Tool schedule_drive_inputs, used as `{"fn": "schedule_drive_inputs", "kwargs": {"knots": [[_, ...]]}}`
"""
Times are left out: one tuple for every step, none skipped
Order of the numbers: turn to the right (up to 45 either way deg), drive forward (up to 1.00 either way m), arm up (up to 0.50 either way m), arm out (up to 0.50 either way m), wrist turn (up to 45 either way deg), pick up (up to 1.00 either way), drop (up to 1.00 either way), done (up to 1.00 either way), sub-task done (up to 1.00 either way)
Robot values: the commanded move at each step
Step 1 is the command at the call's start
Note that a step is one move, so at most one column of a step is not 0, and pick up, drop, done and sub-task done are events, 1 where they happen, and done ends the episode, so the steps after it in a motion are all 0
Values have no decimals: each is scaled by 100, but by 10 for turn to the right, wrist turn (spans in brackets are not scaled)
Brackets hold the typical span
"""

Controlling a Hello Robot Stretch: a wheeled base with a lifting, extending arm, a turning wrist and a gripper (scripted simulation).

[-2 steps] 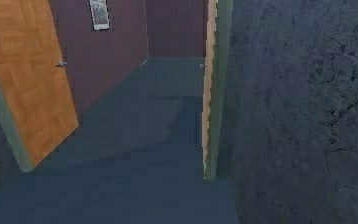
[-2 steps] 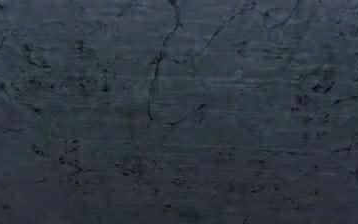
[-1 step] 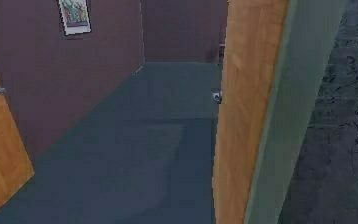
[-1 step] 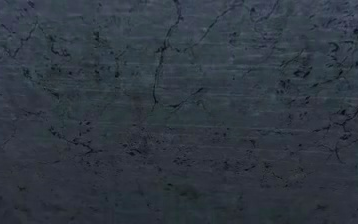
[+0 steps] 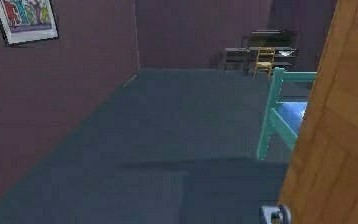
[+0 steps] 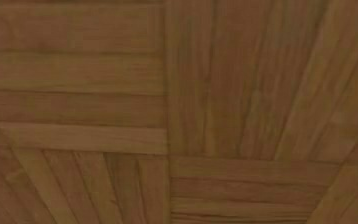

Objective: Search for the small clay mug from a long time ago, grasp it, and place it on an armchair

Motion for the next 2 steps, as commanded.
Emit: {"fn": "schedule_drive_inputs", "kwargs": {"knots": [[-60, 0, 0, 0, 0, 0, 0, 0, 0], [0, 65, 0, 0, 0, 0, 0, 0, 0]]}}
